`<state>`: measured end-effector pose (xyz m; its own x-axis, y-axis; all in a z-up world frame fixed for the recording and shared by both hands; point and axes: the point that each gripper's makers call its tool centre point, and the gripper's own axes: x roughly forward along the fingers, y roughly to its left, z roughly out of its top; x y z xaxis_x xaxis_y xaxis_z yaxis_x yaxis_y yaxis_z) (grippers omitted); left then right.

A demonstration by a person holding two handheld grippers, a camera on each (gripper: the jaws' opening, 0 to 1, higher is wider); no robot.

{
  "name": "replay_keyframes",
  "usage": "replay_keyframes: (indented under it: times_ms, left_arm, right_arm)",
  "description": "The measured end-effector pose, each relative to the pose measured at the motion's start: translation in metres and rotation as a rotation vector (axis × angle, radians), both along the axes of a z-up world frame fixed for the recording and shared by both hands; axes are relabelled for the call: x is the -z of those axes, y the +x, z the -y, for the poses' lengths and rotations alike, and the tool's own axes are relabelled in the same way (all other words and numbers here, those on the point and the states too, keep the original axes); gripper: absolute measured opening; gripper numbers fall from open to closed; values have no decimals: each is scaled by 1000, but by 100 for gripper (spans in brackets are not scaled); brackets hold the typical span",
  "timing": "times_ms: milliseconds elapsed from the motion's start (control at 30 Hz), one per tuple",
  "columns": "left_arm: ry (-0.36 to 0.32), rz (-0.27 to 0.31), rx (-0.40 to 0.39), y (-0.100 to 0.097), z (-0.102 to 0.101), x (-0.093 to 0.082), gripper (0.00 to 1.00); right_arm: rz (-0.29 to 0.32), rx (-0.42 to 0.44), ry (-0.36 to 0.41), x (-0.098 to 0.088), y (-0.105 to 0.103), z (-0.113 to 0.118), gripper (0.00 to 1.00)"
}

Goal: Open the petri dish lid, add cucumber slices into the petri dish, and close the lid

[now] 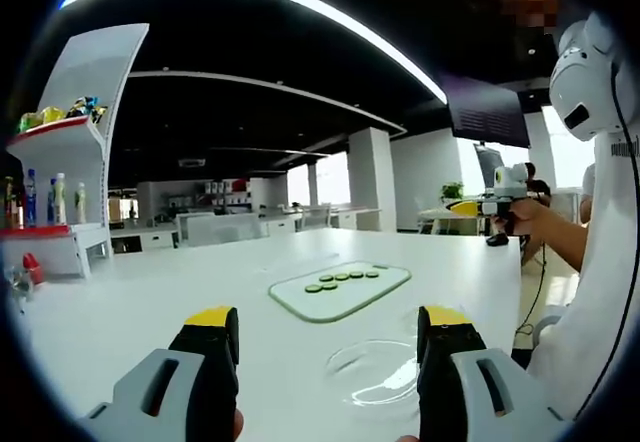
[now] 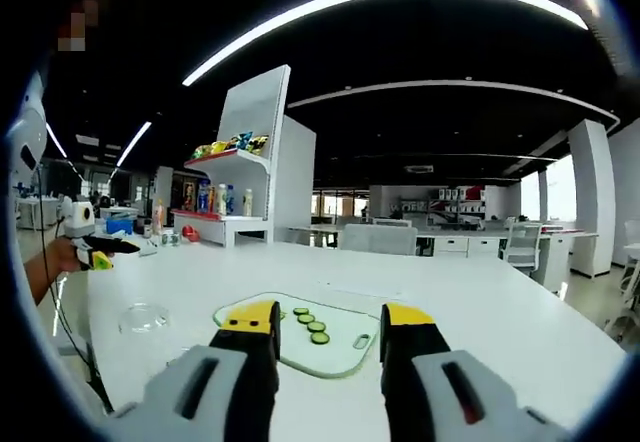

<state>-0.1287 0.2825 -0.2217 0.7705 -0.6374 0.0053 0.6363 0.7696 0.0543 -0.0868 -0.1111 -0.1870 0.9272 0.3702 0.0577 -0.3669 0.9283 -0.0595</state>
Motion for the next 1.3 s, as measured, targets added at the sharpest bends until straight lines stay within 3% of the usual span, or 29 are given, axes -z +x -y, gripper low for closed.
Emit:
replay_keyframes:
  times_ms: [467,733,1300]
  left_arm:
    - [-21,20,-46,-6,-14,-7,73]
    - [-15,18,-84,-8,-24,-4,73]
    - [-17,10,-108,-13,-32,-1,73]
  right_arm:
    - [17,82,2,1,-23,31,44]
    - [-19,134,3,15,-34,52,47]
    - [-60,167,24,30,-47,68,52]
